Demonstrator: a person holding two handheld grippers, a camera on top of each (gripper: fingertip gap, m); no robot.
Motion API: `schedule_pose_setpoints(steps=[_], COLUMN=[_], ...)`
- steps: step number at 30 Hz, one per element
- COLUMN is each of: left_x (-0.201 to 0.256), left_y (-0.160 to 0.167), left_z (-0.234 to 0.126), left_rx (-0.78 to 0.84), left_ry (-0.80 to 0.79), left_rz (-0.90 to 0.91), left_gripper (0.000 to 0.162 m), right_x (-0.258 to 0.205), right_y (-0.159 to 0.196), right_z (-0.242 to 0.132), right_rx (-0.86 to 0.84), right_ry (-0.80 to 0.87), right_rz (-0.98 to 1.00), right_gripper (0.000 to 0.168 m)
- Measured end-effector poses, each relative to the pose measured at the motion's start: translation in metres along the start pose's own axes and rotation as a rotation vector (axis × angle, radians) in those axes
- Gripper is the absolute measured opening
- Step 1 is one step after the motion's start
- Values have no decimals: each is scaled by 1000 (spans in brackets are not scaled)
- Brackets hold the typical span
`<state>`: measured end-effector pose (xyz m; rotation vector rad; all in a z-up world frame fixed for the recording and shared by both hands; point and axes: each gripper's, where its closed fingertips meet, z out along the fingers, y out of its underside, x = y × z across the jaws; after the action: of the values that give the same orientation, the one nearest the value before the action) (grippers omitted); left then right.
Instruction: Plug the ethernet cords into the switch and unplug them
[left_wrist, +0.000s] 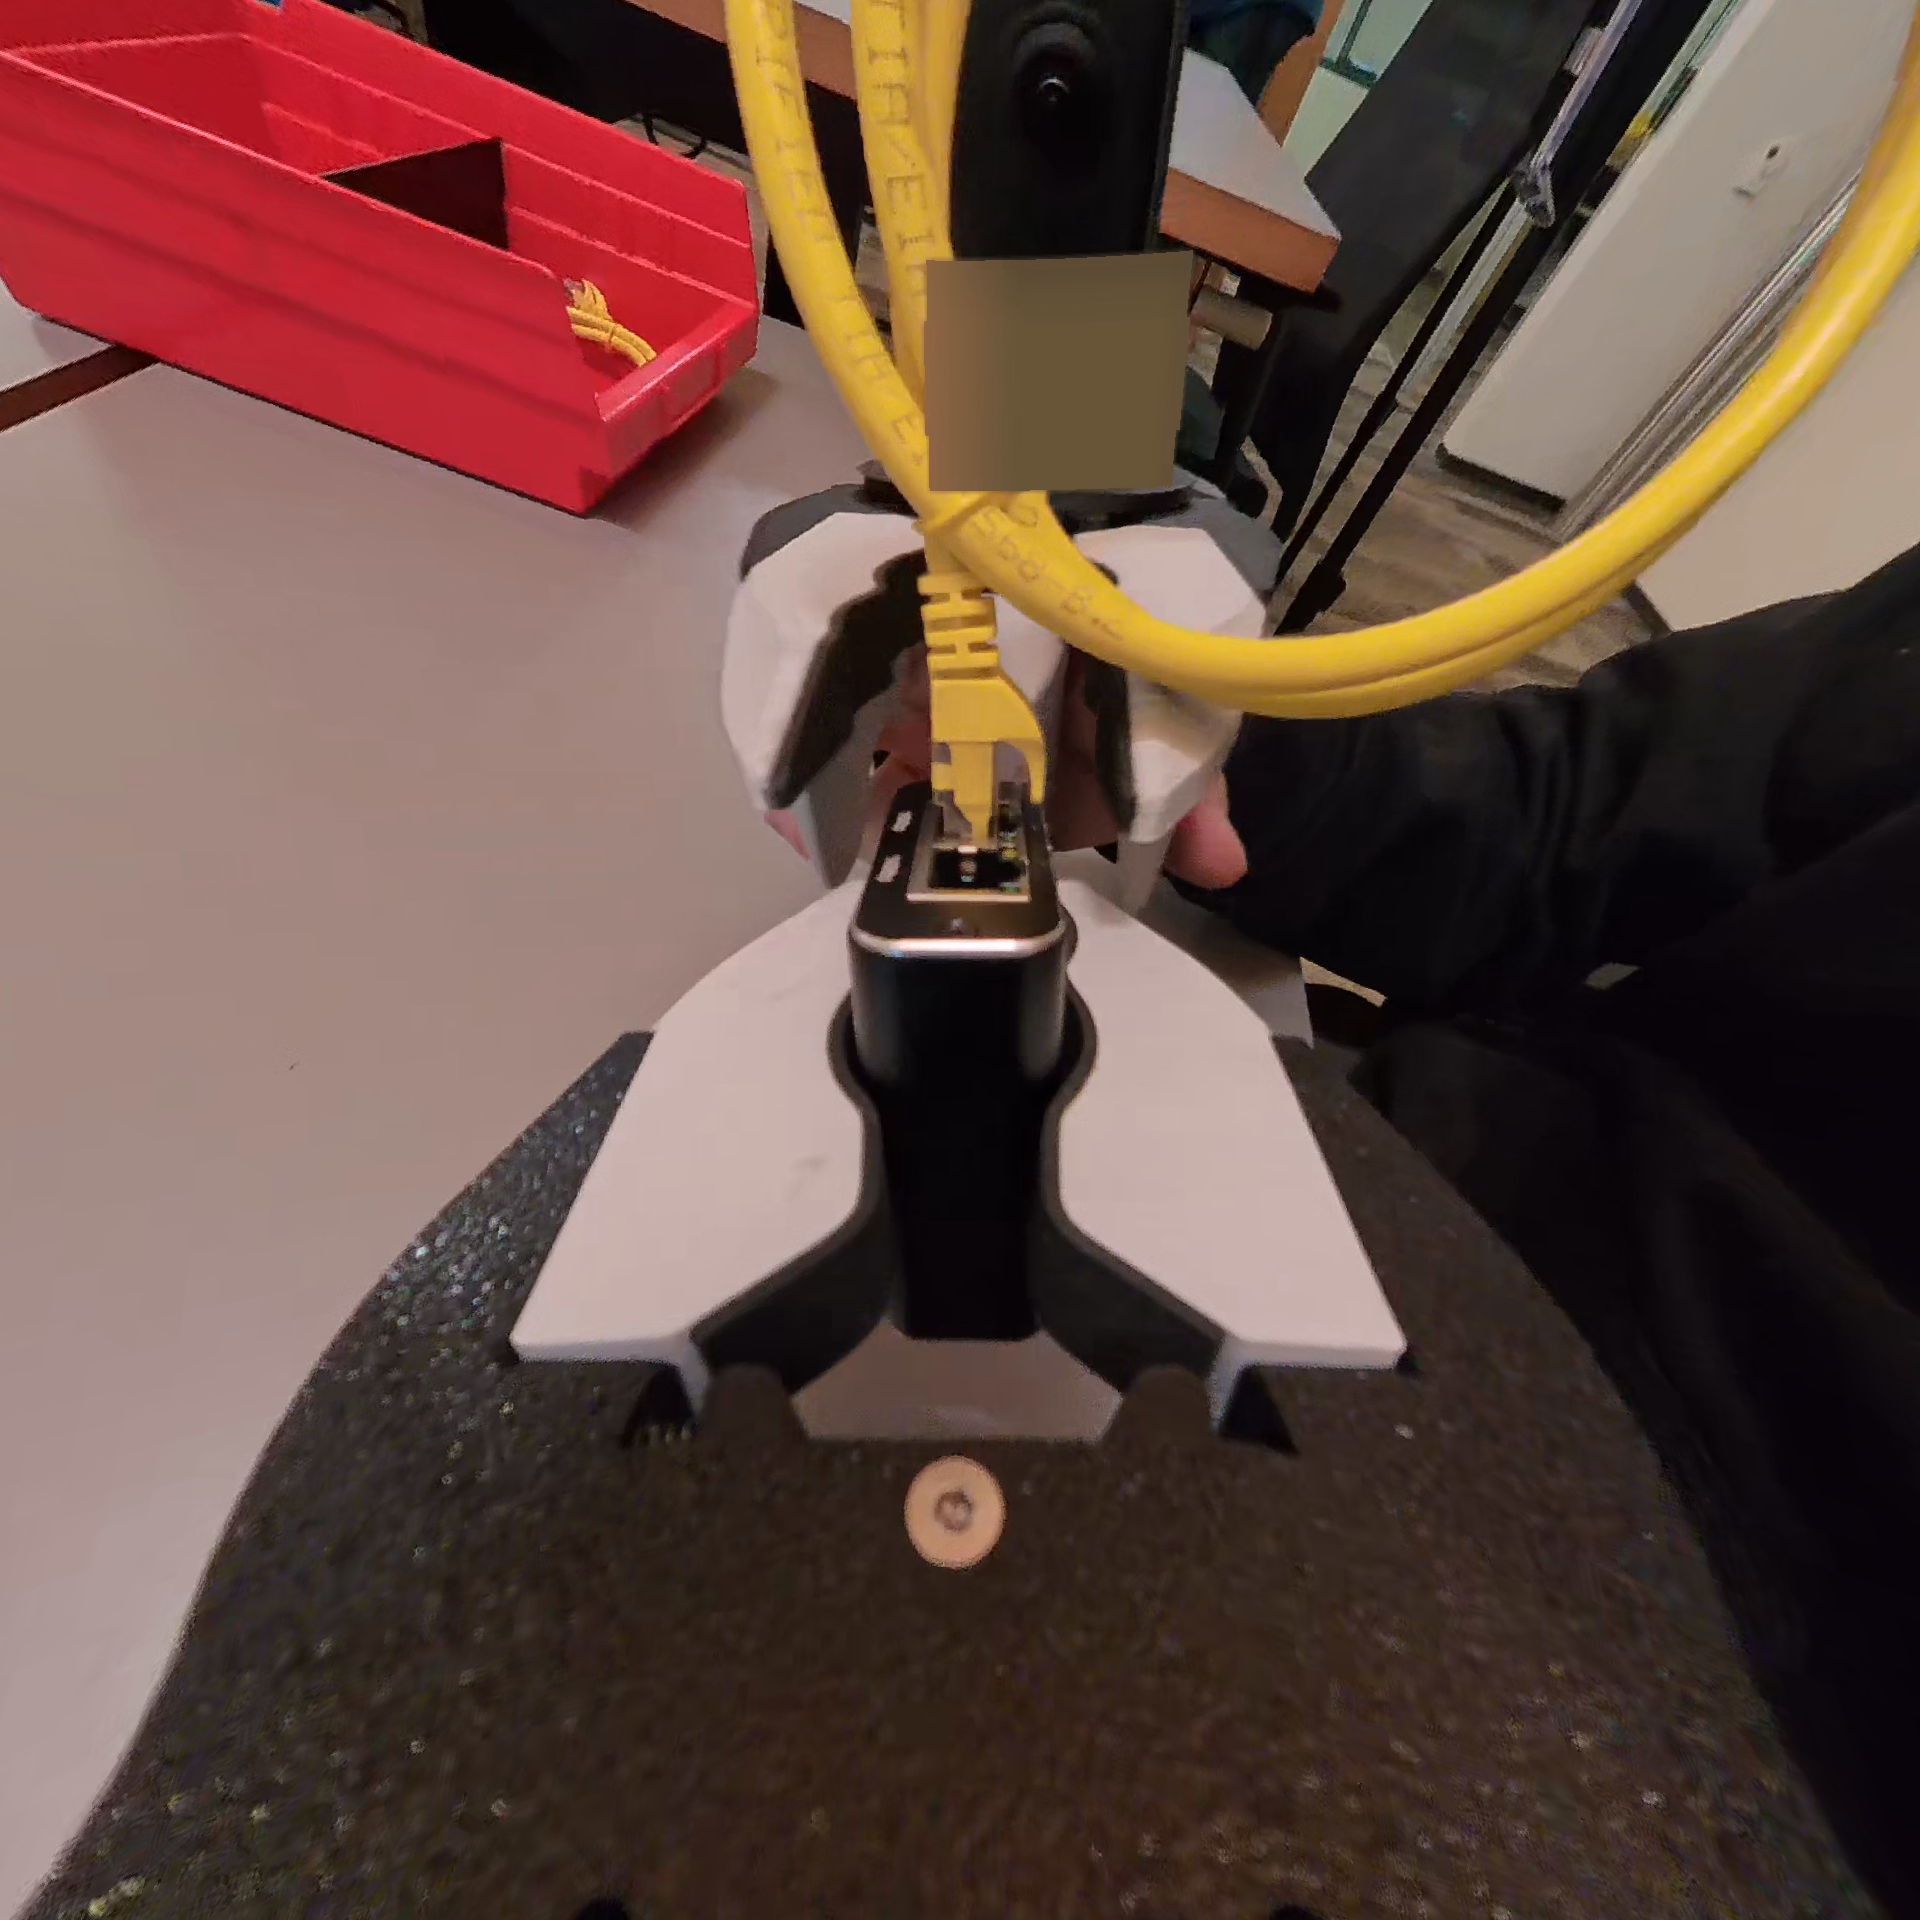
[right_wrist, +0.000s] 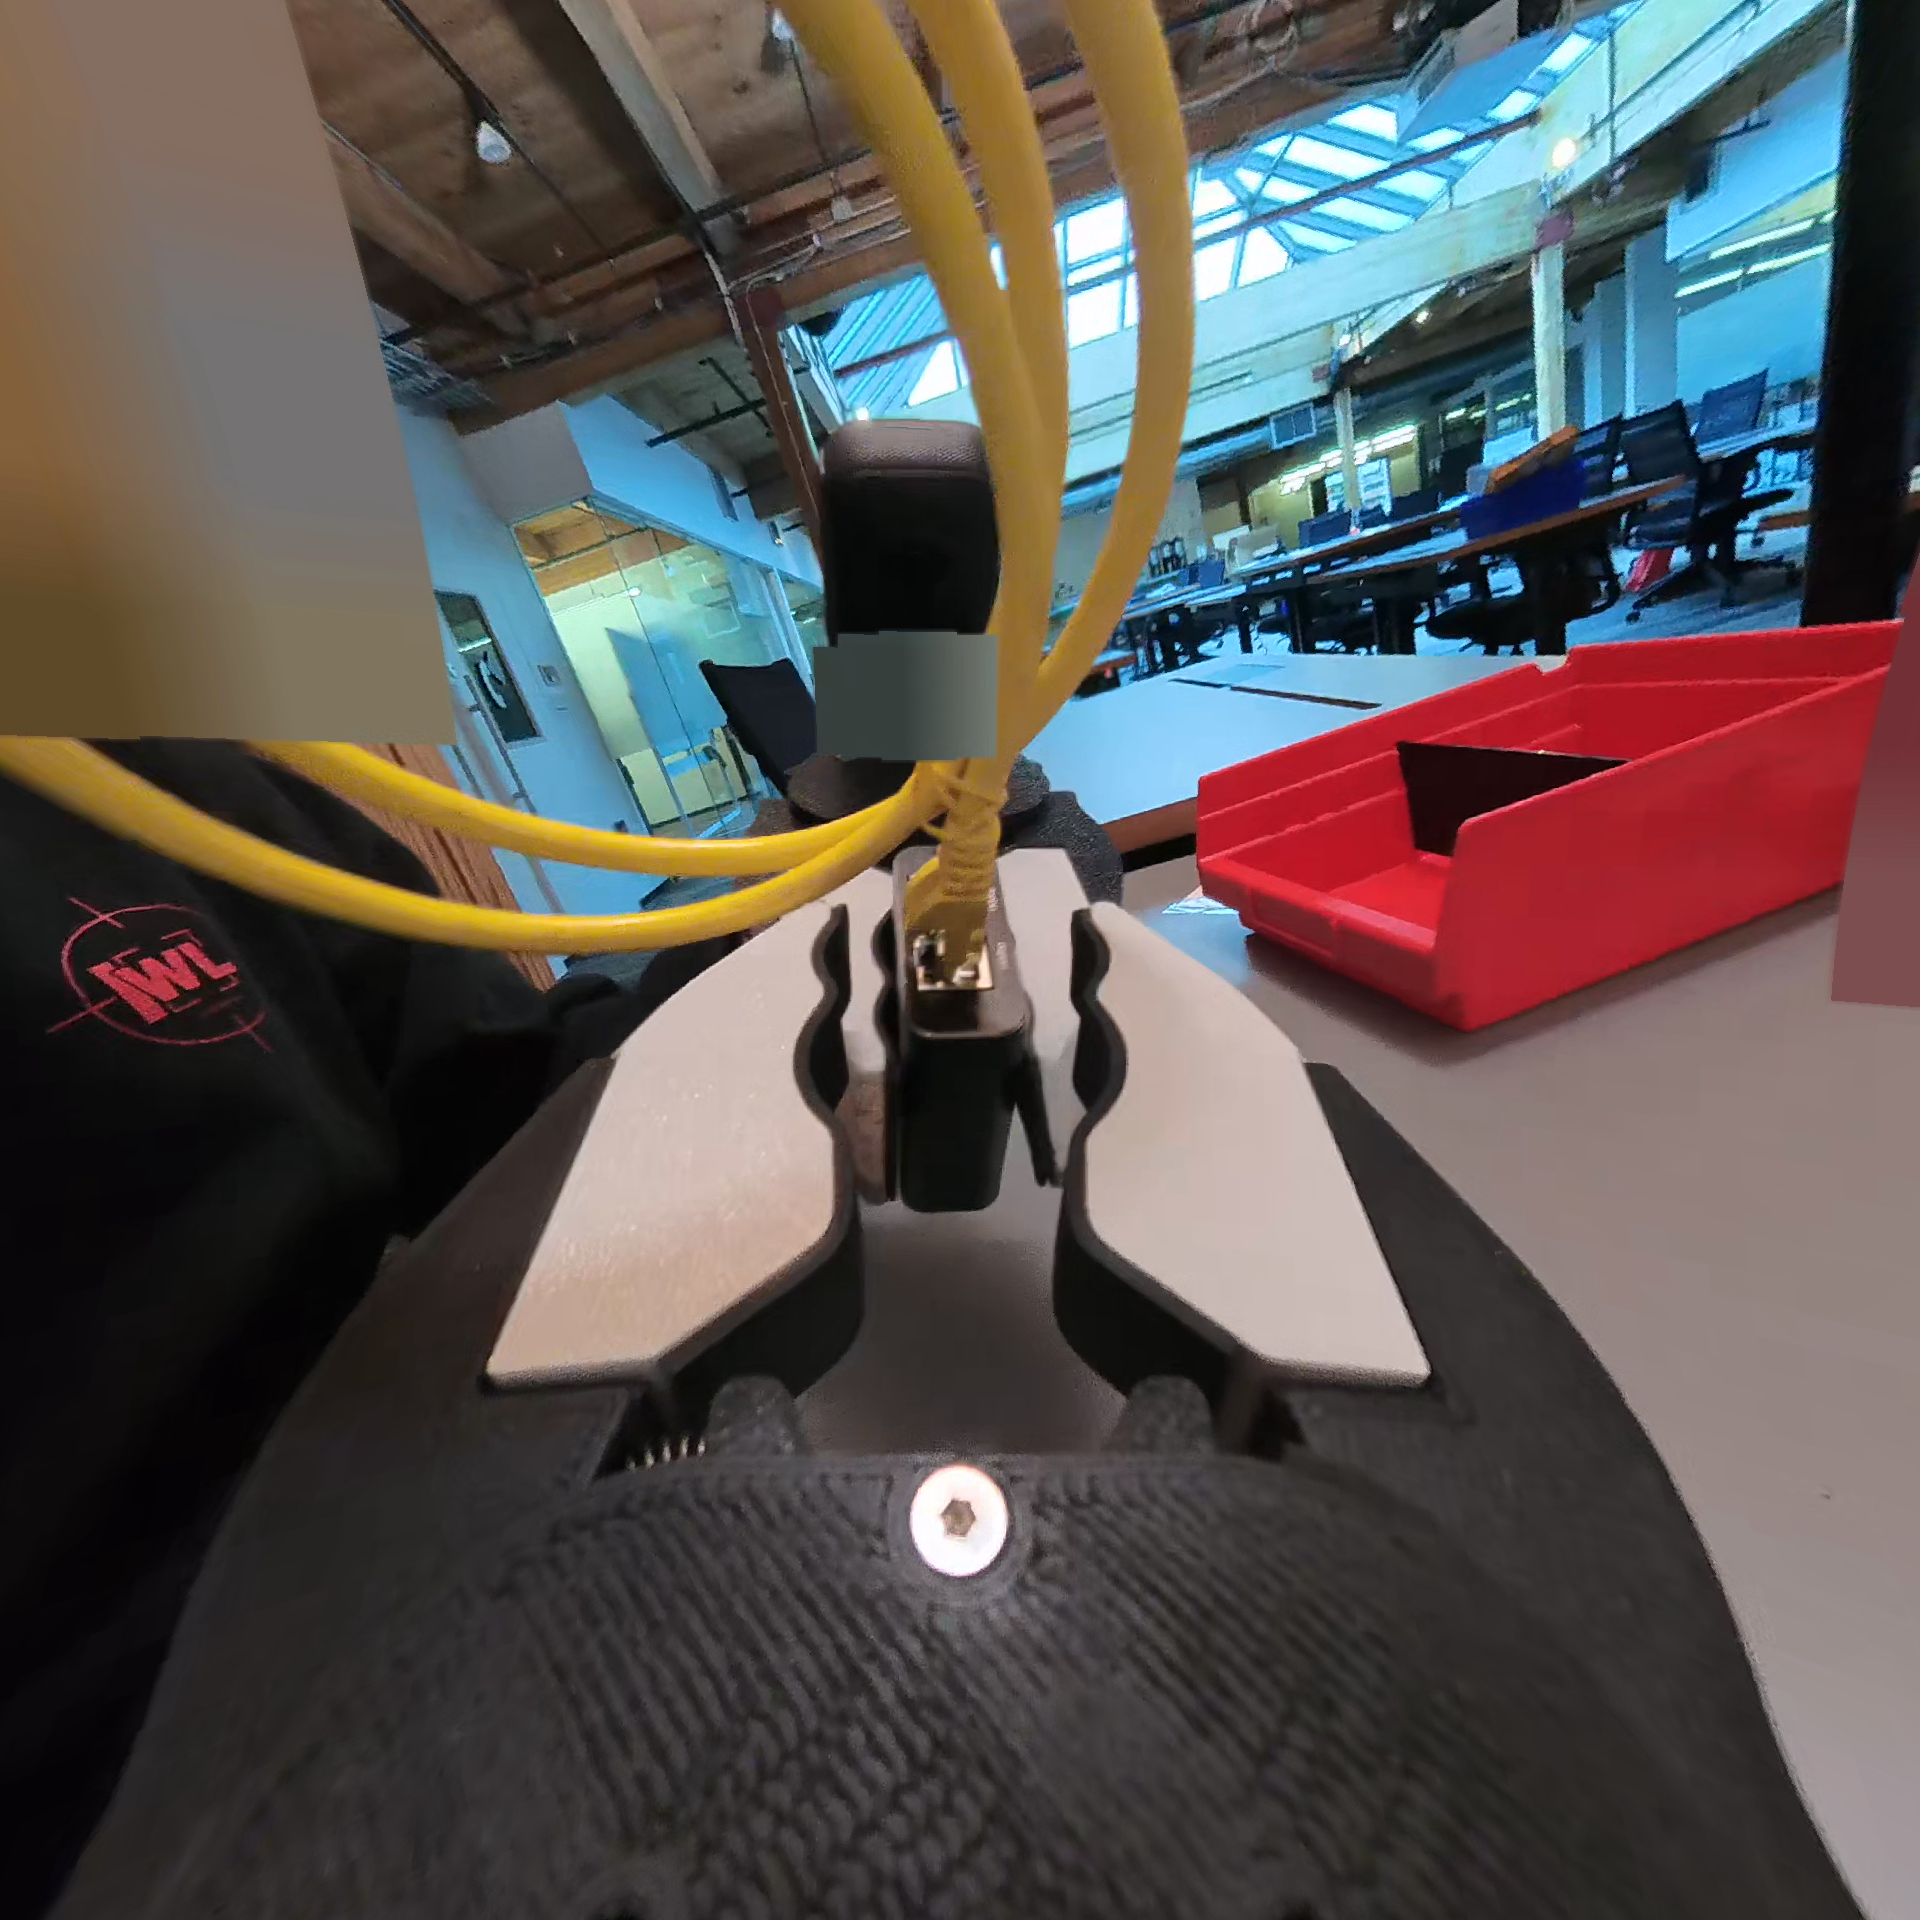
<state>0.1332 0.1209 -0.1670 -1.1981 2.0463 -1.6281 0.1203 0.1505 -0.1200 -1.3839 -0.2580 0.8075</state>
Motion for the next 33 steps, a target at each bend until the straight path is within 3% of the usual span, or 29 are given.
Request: schedule_pose_setpoints(steps=[8, 13, 23, 27, 33], left_x=[7, 2, 8, 11, 11], left_y=[1, -3, -7, -11, -21], left_z=[7, 8, 8, 8, 5], left_rx=[-42, -13, -18, 8, 83], left_ry=[-56, -90, -119, -123, -149], left_rz=[109, 147, 286, 329, 340], left_gripper=[27, 26, 28, 28, 43], right_x=[-14, -14, -29, -33, -33], right_y=[3, -4, -5, -7, -28], right_z=[5, 1, -2, -2, -17], right_rx=[6, 26, 19, 18, 114], right_ry=[-61, -6, -44, -59, -69], right_rz=[-98, -254, -396, -403, -349], right_gripper=[26, 18, 16, 15, 15])
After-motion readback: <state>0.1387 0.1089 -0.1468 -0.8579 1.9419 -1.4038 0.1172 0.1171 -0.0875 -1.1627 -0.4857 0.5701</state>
